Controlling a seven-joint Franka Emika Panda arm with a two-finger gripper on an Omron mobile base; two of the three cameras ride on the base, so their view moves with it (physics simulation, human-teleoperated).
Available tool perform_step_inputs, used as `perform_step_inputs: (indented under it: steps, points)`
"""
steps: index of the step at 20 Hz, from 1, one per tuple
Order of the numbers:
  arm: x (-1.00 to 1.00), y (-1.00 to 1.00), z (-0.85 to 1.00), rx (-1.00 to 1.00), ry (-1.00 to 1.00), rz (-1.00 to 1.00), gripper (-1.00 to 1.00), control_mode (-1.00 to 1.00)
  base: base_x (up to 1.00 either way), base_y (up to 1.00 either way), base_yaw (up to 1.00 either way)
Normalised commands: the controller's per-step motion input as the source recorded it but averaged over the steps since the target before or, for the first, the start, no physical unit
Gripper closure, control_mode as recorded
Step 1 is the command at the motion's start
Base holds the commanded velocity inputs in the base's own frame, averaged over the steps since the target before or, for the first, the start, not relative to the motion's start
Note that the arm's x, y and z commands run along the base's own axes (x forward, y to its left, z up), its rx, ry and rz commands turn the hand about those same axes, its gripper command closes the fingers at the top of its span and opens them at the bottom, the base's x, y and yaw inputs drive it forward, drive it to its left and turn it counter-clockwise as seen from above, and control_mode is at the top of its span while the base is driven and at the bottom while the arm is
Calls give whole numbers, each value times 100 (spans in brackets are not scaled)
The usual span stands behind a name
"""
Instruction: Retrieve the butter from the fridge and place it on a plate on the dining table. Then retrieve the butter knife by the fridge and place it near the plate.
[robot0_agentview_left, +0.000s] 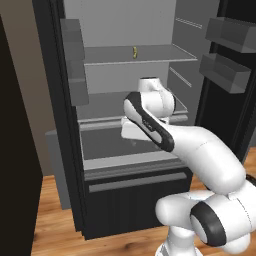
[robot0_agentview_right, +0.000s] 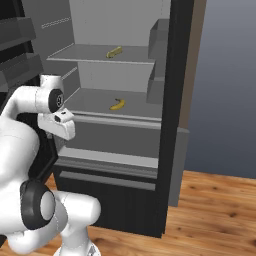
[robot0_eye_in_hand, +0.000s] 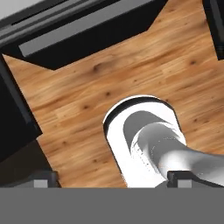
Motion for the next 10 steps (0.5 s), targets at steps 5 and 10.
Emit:
perform_step_inputs:
  steps: [5,10]
  points:
    - [-57,-59,72,-26,3,-3,-100,-100,0,0,0]
    - [-99,-55,39,3,-21,-13,-100,-100,0,0,0]
